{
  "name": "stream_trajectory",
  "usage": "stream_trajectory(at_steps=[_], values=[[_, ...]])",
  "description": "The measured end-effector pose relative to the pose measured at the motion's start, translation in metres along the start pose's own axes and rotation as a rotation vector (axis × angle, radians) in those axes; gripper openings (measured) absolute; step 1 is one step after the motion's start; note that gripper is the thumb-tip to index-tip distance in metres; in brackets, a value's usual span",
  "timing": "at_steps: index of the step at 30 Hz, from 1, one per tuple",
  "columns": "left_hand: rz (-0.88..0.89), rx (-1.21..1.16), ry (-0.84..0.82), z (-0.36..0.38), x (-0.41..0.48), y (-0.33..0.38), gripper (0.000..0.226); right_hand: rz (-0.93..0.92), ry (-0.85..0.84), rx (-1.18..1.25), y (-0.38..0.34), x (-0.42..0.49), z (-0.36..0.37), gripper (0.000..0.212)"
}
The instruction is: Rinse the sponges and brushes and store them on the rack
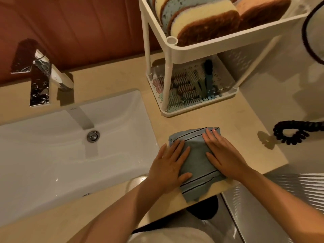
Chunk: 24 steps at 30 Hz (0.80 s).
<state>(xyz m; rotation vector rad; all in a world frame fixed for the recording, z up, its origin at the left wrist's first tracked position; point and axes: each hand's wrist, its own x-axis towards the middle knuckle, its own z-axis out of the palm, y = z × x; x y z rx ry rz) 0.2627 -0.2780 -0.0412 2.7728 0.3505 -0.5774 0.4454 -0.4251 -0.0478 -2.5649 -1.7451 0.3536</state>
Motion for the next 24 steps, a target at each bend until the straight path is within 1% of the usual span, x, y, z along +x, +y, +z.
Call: stream_trajectory(at_steps=[1,3,5,7,10,13,14,16,18,21,23,24], values=[[-0.004,-0.011,0.001,0.003,0.001,0.004,0.073,-0.003,0.001,0.01,0.003,-0.003,-0.001,0.058],[0.001,-0.038,0.073,0.004,0.0,0.012,0.075,-0.009,-0.003,0.041,0.007,-0.006,-0.003,0.058],[0.062,-0.127,0.097,-0.001,0.0,0.019,0.077,0.003,0.007,0.085,0.006,-0.008,-0.003,0.059],[0.069,-0.249,0.074,-0.009,0.001,0.019,0.07,0.061,0.046,0.125,0.0,-0.008,-0.001,0.058],[0.079,-0.368,0.101,-0.027,-0.006,0.005,0.056,0.174,0.145,0.182,-0.022,0.002,-0.004,0.052],[0.129,-0.325,0.148,-0.039,-0.023,-0.018,0.048,0.15,0.211,0.248,-0.056,0.018,-0.006,0.049],[0.12,-0.308,0.162,-0.041,-0.031,-0.029,0.045,0.12,0.229,0.269,-0.07,0.025,-0.006,0.047],[0.061,-0.307,0.126,-0.04,-0.043,-0.05,0.041,0.05,0.263,0.322,-0.093,0.037,-0.005,0.041],[-0.08,-0.39,0.095,-0.036,-0.058,-0.076,0.04,-0.014,0.263,0.378,-0.115,0.051,-0.009,0.039],[-0.282,-0.504,0.002,-0.037,-0.086,-0.117,0.039,-0.086,0.147,0.35,-0.145,0.075,-0.022,0.034],[-0.358,-0.533,-0.078,-0.042,-0.106,-0.142,0.039,-0.151,0.101,0.325,-0.16,0.09,-0.03,0.034],[-0.387,-0.553,-0.073,-0.046,-0.115,-0.152,0.038,-0.156,0.075,0.325,-0.168,0.097,-0.036,0.035]])
